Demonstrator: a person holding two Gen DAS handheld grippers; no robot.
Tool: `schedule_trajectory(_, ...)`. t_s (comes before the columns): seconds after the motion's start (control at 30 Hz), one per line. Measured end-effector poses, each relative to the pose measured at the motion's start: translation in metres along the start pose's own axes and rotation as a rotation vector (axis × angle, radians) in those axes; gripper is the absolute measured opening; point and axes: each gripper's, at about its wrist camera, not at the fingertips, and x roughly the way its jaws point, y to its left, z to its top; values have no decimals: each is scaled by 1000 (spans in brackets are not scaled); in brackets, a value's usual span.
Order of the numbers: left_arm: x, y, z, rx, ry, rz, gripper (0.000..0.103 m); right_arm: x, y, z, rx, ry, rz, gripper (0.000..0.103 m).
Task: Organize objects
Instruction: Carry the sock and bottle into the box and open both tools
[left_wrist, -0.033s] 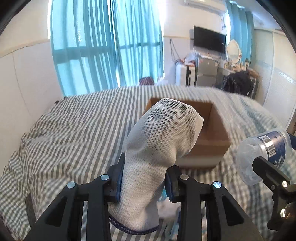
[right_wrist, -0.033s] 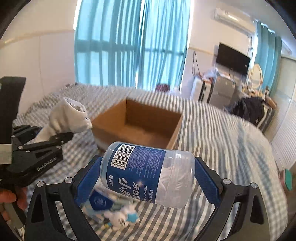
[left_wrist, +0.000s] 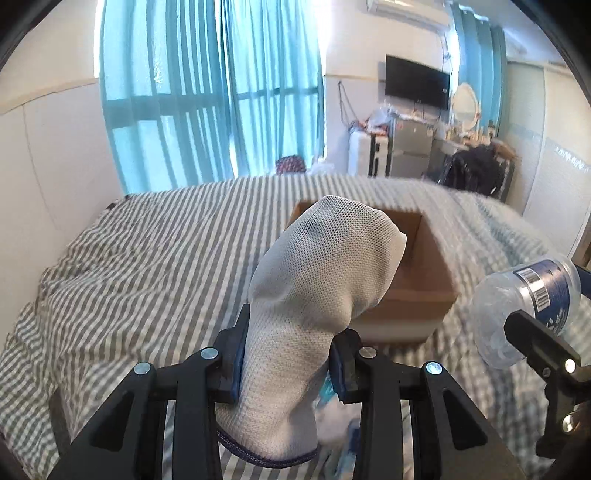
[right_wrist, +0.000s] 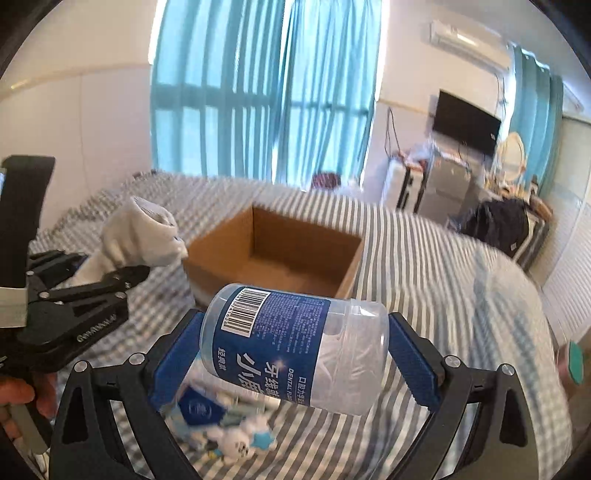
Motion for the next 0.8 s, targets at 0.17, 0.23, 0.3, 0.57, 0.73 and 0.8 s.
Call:
schedule_trajectory(0.17,20,3,54,-26,-27,-46,36,9,-19,57,-4,-77,25,97)
schedule_trajectory(0.23,32,0,69,-15,-31,-45,36,20,-26,75,-2,-89,38,97)
schedule_trajectory(0.3,47,-1,82,-5,-27,-41,36,37,-33,92,-2,-91,44,97)
schedule_trajectory(0.57,128,-16,72,45,84,-54,36,140,-56,107,70,23,83,96)
schedule_trajectory(0.73,157,-24,58,66,115,-79,36,181,-60,88,76,78,80,96)
schedule_trajectory(0.8,165,-25,54,68,128,-83,37,191,-61,81,75,90,77,96)
